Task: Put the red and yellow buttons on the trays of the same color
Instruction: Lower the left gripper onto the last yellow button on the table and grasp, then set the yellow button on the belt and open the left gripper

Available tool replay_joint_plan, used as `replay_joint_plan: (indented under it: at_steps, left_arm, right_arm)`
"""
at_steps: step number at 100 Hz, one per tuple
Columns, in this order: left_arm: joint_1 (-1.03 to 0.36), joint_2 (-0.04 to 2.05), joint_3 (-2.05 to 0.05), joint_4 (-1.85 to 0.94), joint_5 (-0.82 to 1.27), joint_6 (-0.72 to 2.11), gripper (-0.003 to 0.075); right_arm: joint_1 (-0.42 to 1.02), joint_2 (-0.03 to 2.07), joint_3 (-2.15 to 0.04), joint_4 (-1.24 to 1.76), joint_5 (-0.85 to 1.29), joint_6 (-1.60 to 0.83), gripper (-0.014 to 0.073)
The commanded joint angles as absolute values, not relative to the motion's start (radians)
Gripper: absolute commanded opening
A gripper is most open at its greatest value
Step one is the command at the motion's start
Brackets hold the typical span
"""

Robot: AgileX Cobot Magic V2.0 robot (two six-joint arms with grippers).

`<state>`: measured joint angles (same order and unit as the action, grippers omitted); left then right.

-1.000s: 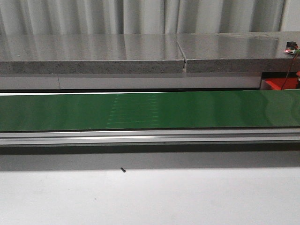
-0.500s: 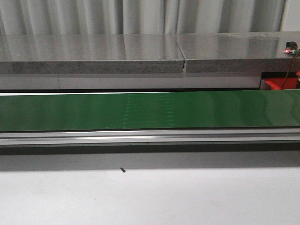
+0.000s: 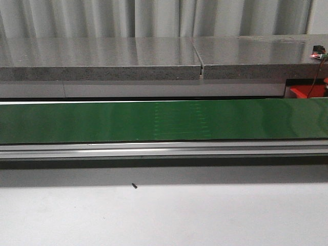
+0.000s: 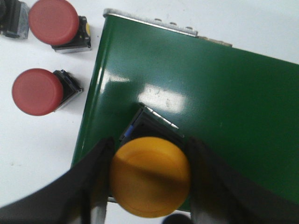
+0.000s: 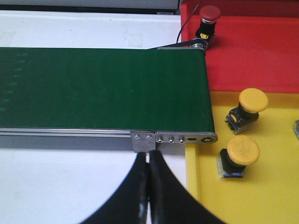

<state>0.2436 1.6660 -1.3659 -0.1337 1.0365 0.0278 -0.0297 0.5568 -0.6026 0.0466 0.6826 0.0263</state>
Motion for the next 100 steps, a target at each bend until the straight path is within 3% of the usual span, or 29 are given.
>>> replay_joint_plan:
  at_steps: [1, 27, 45, 56, 100]
  left_arm:
    - [0.236, 1.630, -1.396, -0.115, 1.035, 0.022, 0.0188]
    - [0.236, 1.632, -1.396, -0.101, 1.062, 0.022, 0.0207]
    - [0.236, 1.632, -1.396, -0.103, 1.062, 0.026, 0.0390]
    - [0.236, 1.632, -1.396, -0.105, 1.064, 0.026, 0.0464]
    - [0.236, 1.516, -1.396, -0.290, 1.039, 0.108, 0.0473]
  right_arm:
    - [-0.030, 0.557, -0.628, 0.047, 0.624, 0.025, -0.0067]
    - [-0.030, 0.557, -0.628, 0.047, 0.624, 0.025, -0.0067]
    - [-0.030, 0.557, -0.628, 0.047, 0.624, 0.025, -0.0067]
    - [-0.030, 0.557, -0.628, 0.047, 0.624, 0.025, -0.0067]
    - [-0.030, 0.557, -0.628, 0.047, 0.624, 0.025, -0.0067]
